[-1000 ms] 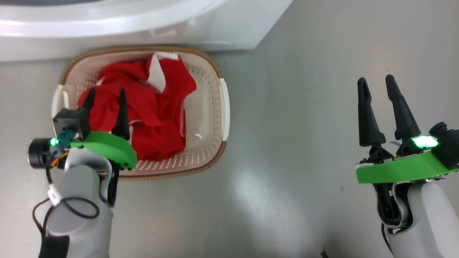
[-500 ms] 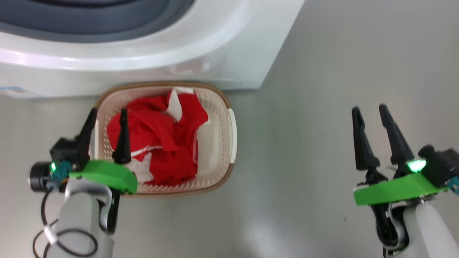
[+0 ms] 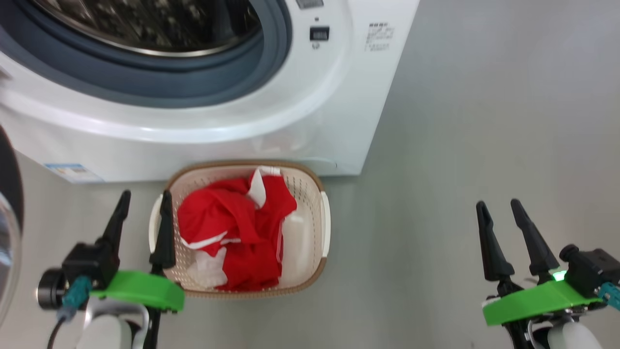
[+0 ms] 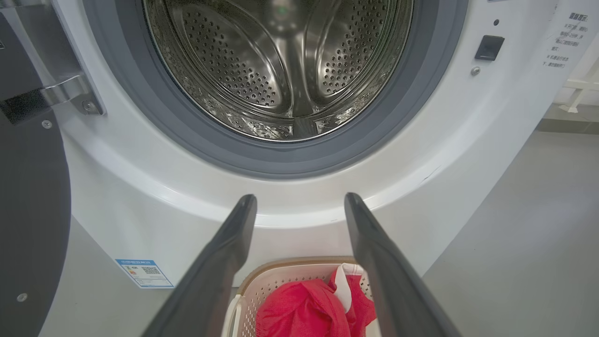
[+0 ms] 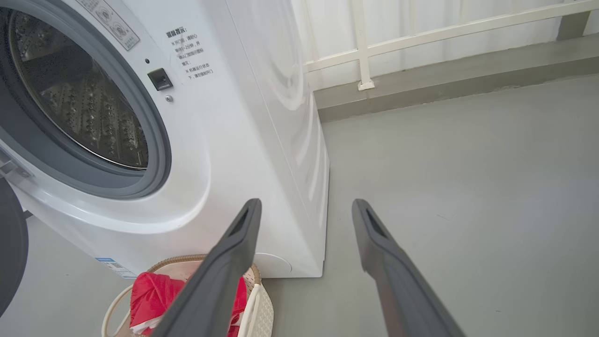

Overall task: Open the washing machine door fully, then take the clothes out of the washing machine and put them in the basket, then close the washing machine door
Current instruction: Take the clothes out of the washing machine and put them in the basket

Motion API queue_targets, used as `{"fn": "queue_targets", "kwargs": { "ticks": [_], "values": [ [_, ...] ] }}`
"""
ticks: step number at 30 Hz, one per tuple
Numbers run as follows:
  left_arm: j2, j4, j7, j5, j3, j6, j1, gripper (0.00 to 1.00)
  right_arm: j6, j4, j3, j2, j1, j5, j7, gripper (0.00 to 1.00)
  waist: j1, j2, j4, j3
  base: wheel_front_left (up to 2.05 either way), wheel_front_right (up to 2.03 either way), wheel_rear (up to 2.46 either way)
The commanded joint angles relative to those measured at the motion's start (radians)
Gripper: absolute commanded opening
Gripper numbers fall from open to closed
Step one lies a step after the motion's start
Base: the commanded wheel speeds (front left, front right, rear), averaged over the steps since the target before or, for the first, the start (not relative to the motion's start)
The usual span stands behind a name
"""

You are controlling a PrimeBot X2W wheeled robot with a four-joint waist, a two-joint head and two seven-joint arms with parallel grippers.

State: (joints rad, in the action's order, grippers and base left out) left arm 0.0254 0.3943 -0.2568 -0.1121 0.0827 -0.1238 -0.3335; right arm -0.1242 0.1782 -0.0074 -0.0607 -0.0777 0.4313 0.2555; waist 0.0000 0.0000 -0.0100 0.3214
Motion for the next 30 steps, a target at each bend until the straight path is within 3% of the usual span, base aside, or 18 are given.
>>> {"fn": "queue_targets", "kwargs": {
  "ticks": [1, 11, 30],
  "values": [
    [0.025, -0.041, -0.005, -0.005, 0.032, -0.004, 0.033, 1.00, -0.007, -0.019, 0.025, -0.016, 0.016, 0.005, 0.006, 1.00, 0.0000, 0.0000, 0.010, -0.067, 0.00, 0.00, 0.00],
    [0.025, -0.167, -0.005, -0.022, 0.027, -0.004, 0.196, 1.00, -0.007, -0.025, 0.030, -0.036, 0.086, 0.014, 0.006, 1.00, 0.0000, 0.0000, 0.016, -0.174, 0.00, 0.00, 0.00],
    [0.025, -0.264, -0.005, -0.039, 0.029, 0.011, 0.373, 1.00, -0.007, -0.040, 0.005, -0.041, 0.173, 0.017, 0.006, 1.00, 0.0000, 0.0000, 0.028, -0.239, 0.00, 0.00, 0.00]
  ]
}}
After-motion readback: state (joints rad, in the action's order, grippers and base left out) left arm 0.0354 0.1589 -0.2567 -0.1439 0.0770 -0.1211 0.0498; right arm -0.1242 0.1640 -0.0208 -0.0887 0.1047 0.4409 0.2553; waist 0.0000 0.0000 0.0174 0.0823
